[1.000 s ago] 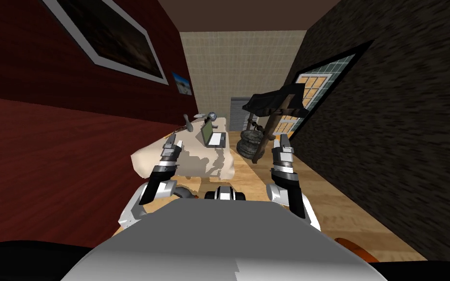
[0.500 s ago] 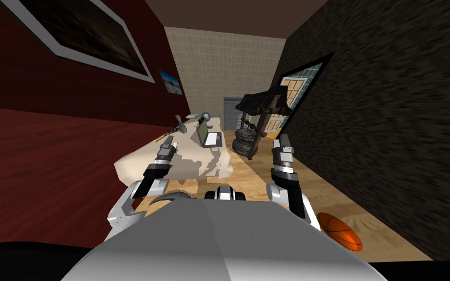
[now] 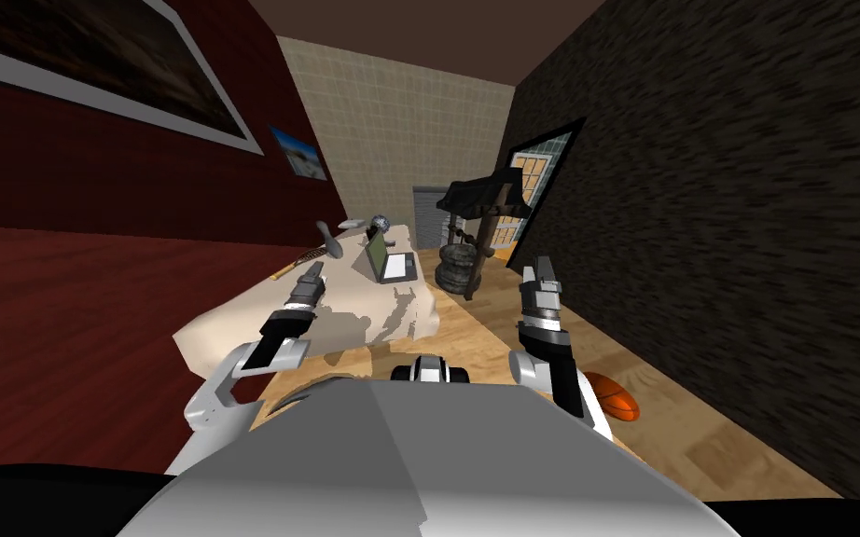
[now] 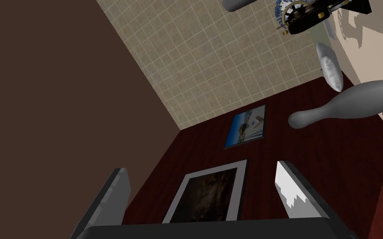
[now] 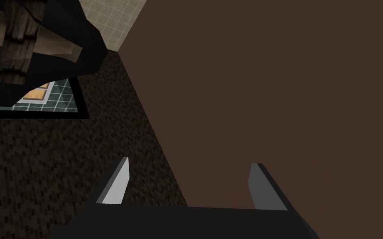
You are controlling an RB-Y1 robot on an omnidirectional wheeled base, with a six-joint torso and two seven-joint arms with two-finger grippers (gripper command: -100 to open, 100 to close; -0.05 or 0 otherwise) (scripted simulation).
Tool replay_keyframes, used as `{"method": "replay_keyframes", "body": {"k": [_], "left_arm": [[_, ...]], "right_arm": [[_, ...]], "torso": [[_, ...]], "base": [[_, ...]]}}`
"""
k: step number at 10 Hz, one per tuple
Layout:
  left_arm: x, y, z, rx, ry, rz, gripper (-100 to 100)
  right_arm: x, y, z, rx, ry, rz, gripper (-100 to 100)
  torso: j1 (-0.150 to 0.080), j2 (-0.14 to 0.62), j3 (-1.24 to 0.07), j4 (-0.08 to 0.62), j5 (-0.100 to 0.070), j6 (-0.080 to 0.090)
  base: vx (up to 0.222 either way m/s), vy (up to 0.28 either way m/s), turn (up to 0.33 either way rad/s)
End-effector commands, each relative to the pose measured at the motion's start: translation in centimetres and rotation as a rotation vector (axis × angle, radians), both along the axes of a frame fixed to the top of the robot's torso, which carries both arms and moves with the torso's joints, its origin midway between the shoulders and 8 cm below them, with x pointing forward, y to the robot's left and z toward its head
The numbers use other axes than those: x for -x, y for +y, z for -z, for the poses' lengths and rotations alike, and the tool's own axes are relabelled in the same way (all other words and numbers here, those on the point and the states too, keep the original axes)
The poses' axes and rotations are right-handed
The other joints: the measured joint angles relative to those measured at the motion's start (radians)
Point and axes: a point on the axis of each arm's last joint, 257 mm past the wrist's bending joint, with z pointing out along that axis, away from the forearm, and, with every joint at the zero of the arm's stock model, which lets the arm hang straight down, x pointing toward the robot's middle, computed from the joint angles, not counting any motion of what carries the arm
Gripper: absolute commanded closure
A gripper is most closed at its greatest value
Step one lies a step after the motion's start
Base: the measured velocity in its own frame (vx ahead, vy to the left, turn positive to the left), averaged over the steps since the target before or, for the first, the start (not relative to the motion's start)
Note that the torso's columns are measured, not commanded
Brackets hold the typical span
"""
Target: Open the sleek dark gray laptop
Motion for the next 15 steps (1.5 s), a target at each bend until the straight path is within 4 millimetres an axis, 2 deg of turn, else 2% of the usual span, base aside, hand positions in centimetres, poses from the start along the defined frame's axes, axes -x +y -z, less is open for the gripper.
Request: {"method": "replay_keyframes", "body": {"k": [1,6,7,14,15], "left_arm": [[-0.5,3.0,0.7,-0.025,0.056,-0.066,-100],[-0.5,9.5,2.1,-0.071,0.174,-0.219,-100],[-0.5,9.5,2.1,-0.069,0.177,-0.221,-100],[0.8,16.5,3.8,-0.106,0.322,-0.42,-100],[0.9,16.5,3.8,-0.106,0.323,-0.421,-100]], "right_arm": [[0.0,0.0,0.0,0.0,0.0,0.0,0],[0.0,0.0,0.0,0.0,0.0,0.0,0],[0.0,0.0,0.0,0.0,0.0,0.0,0],[0.0,0.0,0.0,0.0,0.0,0.0,0],[0.0,0.0,0.0,0.0,0.0,0.0,0]], "torso": [[0.0,0.0,0.0,0.0,0.0,0.001],[0.0,0.001,0.0,0.0,0.0,0.001],[0.0,0.0,0.0,0.0,0.0,0.001],[0.001,0.001,0.0,0.0,0.0,0.001],[0.0,0.001,0.0,0.0,0.0,0.001]], "base": [[-0.021,0.022,-0.32],[-0.01,0.014,-0.269],[0.005,0.002,-0.055],[0.024,-0.006,-0.234],[0.023,-0.005,-0.057]]}}
